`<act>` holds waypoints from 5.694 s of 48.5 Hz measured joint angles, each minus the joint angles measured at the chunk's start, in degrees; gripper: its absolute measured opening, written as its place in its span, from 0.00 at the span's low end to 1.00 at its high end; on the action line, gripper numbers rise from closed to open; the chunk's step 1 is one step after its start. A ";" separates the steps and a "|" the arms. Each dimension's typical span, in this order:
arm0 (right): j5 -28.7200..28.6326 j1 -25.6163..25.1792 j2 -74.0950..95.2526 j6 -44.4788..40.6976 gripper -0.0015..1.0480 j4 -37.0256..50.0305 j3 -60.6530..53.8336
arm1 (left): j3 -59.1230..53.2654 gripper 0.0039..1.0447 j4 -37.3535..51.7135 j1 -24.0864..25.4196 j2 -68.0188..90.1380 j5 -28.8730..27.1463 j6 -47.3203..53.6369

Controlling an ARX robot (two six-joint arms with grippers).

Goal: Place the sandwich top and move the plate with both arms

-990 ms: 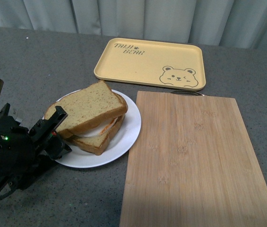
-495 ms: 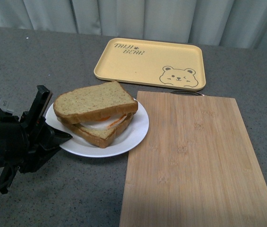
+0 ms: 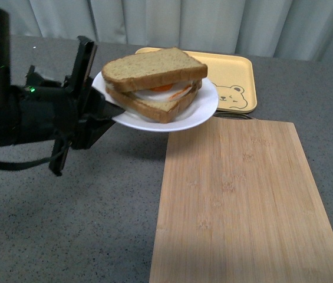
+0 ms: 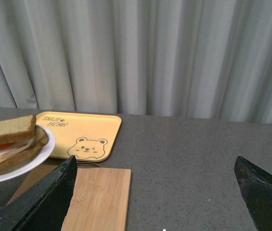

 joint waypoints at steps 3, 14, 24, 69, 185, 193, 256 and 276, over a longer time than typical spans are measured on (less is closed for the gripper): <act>0.00 0.00 0.00 0.00 0.91 0.00 0.00 | 5.77 0.03 -2.29 -0.85 2.91 -0.48 -0.55; 0.00 0.00 0.00 0.00 0.91 0.00 0.00 | 20.81 0.03 -10.86 -2.82 9.73 -0.98 -1.62; 0.00 0.00 0.00 0.00 0.91 0.00 0.00 | 34.91 0.03 -19.10 -4.52 15.47 -3.45 -2.71; 0.00 0.00 0.00 0.00 0.91 0.00 0.00 | 44.96 0.67 -25.46 -5.73 22.40 -6.62 -7.58; 0.00 0.00 0.00 0.00 0.91 0.00 0.00 | -41.09 0.03 -5.31 13.73 -75.25 -19.82 70.05; 0.00 0.00 0.00 0.00 0.91 0.00 0.00 | -41.09 0.03 -10.38 13.73 -81.05 -19.87 70.05; 0.00 0.00 0.00 0.00 0.91 0.00 0.00 | -41.11 0.03 -44.61 13.73 -115.80 -19.82 70.07; 0.00 0.00 0.00 0.00 0.91 0.00 0.00 | -41.11 0.59 -44.63 13.73 -115.84 -19.82 70.05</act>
